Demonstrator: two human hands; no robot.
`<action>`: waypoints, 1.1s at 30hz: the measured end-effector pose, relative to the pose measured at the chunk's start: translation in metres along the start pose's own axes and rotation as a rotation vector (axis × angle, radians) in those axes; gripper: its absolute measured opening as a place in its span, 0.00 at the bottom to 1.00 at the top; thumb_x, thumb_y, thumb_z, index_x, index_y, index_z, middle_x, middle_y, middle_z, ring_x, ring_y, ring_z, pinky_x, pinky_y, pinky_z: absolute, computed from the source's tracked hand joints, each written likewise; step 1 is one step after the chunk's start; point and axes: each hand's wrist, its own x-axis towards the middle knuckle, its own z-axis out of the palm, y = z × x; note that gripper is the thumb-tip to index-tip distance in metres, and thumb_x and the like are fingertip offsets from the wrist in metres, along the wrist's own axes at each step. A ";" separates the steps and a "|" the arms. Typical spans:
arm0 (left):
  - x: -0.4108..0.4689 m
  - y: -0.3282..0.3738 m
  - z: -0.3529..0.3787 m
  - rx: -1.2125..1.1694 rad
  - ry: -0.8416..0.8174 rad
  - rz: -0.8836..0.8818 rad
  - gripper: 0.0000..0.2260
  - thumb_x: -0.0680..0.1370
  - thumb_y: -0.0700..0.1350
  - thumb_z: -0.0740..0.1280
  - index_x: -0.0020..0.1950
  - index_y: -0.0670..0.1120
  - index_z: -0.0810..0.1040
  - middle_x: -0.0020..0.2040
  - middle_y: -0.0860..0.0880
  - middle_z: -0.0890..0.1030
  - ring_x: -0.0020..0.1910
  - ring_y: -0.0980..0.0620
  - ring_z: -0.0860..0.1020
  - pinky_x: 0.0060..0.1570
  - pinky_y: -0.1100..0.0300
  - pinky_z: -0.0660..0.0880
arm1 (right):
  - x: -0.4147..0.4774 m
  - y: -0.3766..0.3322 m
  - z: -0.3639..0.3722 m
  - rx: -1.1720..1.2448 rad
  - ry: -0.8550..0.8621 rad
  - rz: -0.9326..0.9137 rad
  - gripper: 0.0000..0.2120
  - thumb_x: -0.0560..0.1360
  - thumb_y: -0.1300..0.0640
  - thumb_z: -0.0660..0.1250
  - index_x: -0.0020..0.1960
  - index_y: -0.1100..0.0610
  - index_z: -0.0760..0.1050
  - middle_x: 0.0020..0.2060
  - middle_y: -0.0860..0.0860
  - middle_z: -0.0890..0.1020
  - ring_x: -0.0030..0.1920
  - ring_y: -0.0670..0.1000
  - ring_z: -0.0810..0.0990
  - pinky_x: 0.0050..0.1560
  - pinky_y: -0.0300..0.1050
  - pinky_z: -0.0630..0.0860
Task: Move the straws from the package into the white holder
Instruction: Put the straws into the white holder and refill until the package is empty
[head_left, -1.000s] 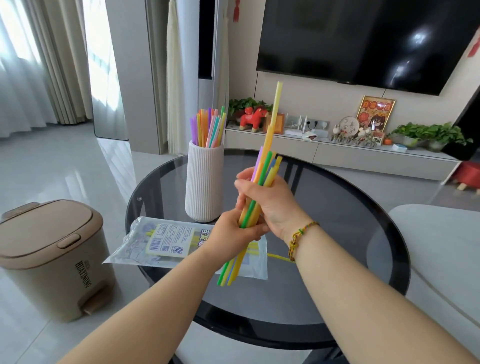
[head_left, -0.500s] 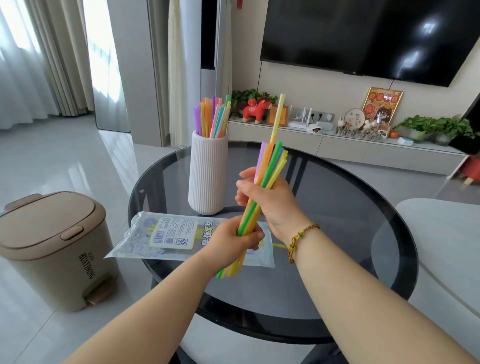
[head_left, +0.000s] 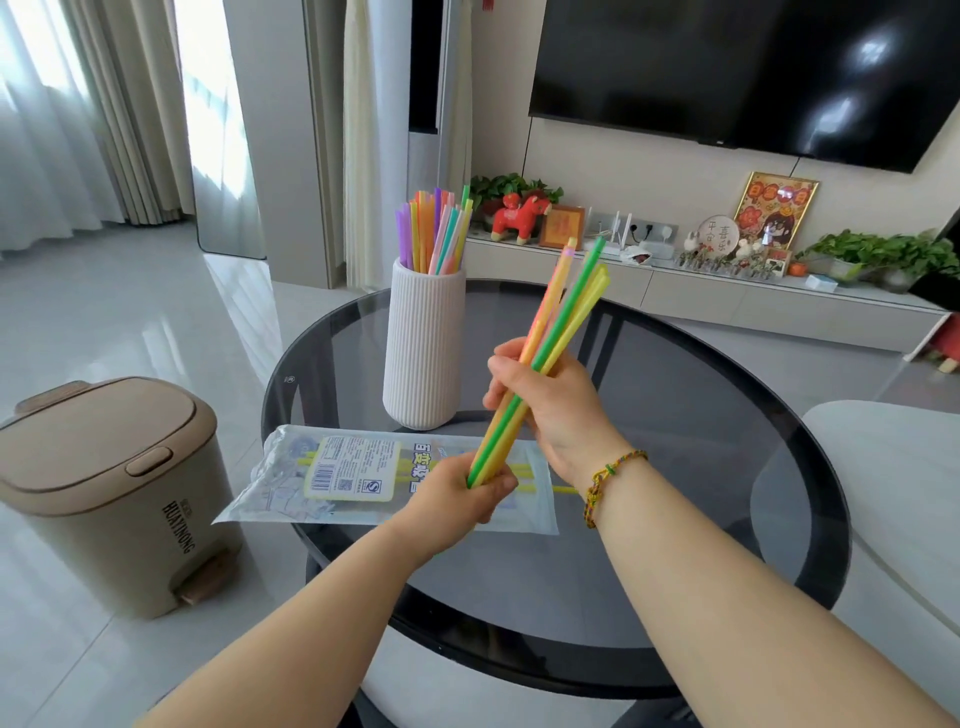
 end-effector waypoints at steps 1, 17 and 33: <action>0.001 0.005 -0.002 -0.015 0.006 0.011 0.09 0.75 0.41 0.63 0.35 0.49 0.71 0.28 0.51 0.69 0.27 0.57 0.69 0.36 0.57 0.69 | 0.000 0.000 0.001 0.000 -0.037 0.031 0.09 0.73 0.64 0.64 0.38 0.52 0.73 0.20 0.45 0.79 0.26 0.42 0.79 0.32 0.34 0.78; 0.045 0.046 -0.097 0.117 0.199 0.050 0.17 0.72 0.31 0.60 0.47 0.54 0.76 0.45 0.60 0.76 0.45 0.65 0.73 0.42 0.73 0.70 | 0.068 -0.035 0.013 0.120 0.161 -0.109 0.14 0.77 0.63 0.58 0.33 0.54 0.67 0.16 0.44 0.72 0.21 0.42 0.75 0.42 0.47 0.77; 0.130 0.087 -0.162 0.291 0.360 0.103 0.12 0.77 0.46 0.62 0.57 0.44 0.77 0.45 0.49 0.77 0.40 0.58 0.73 0.48 0.60 0.67 | 0.151 -0.069 0.054 0.349 0.208 -0.193 0.16 0.77 0.60 0.58 0.30 0.56 0.66 0.17 0.47 0.71 0.21 0.46 0.75 0.35 0.44 0.75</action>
